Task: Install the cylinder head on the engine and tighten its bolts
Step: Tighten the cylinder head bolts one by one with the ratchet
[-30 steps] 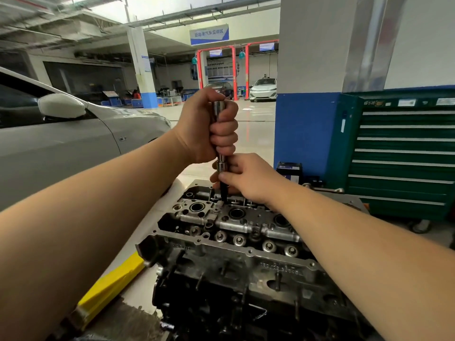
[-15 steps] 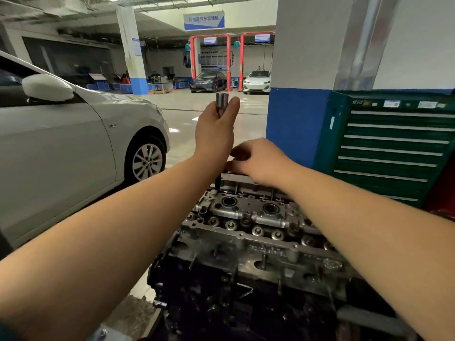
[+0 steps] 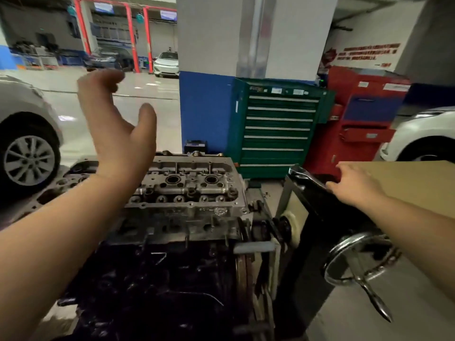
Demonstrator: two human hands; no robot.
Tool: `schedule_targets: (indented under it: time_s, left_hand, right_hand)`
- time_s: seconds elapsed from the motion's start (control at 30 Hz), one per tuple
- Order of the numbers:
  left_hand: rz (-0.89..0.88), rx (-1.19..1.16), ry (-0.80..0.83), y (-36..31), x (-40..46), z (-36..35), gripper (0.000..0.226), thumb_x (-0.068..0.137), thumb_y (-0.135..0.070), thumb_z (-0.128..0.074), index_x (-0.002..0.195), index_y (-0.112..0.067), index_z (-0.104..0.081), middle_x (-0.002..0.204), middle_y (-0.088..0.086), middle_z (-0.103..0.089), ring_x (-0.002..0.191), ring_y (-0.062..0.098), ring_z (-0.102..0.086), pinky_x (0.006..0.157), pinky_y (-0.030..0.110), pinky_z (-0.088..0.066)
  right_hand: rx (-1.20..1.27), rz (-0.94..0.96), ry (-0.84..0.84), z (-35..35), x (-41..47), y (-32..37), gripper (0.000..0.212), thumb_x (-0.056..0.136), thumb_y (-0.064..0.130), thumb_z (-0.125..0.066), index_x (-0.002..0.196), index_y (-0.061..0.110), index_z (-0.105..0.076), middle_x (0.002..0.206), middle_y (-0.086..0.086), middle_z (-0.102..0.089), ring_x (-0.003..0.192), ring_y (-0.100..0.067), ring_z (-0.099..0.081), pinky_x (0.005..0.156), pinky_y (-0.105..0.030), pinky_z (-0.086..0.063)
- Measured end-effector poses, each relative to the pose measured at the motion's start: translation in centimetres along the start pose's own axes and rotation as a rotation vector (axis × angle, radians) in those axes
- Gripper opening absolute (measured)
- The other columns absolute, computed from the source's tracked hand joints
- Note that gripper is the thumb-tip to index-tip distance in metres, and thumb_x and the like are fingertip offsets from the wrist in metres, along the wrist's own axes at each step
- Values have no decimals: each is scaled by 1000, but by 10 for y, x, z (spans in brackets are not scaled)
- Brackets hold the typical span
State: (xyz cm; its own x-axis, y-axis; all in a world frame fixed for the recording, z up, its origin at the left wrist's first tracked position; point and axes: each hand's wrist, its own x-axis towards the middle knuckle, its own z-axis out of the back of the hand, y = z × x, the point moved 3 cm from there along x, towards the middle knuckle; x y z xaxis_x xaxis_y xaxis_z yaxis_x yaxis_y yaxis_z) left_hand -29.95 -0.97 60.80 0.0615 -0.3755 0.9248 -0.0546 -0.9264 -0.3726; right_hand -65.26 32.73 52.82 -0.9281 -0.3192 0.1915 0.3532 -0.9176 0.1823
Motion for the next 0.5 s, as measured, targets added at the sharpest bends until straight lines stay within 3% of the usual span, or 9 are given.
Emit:
schedule_targets:
  time_s: [0.07,0.13,0.2,0.3,0.4,0.5]
  left_hand:
    - [-69,-31,377,-40,-16,-27,32,90,-26,-63,116,-42,-53,111,-22,-50,105,-5,-49,91,18,-43]
    - [-140,45,749,-61,-44,-56,25,93,-35,-63,117,-31,-58,114,-13,-54,109,7,-49,93,31,-44]
    - [-128,143,985,-65,-70,-75,32,96,-42,-64,124,-27,-59,125,-4,-56,119,19,-48,100,39,-43]
    - [-34,259,1106,-52,-92,-88,44,97,-52,-62,134,-29,-56,136,0,-54,127,26,-47,106,43,-42]
    - [41,254,1106,-43,-96,-94,47,97,-59,-59,134,-31,-54,136,0,-56,127,26,-45,104,43,-42]
    - [7,275,1096,-47,-96,-90,43,98,-58,-57,130,-30,-57,130,-1,-57,124,26,-47,102,42,-43]
  right_hand:
    - [108,-87,91,-11,0,-26,67,96,59,-60,148,17,-53,145,-16,-59,128,-39,-57,104,-45,-49]
    - [193,-72,99,-14,0,-29,64,95,58,-62,142,15,-58,139,-15,-64,122,-37,-62,99,-41,-50]
    - [61,-1,87,-17,-1,-20,68,93,67,-60,143,21,-57,140,-11,-63,125,-35,-59,98,-40,-49]
    - [-269,120,1,-17,-1,-5,57,95,69,-51,137,30,-60,137,-4,-59,129,-30,-52,98,-45,-46]
    - [-235,218,90,-24,9,8,35,105,45,-50,124,19,-65,115,-4,-61,107,-30,-62,89,-44,-55]
    - [-243,205,125,-26,11,14,32,108,37,-47,111,12,-66,106,-9,-65,96,-33,-65,85,-44,-56]
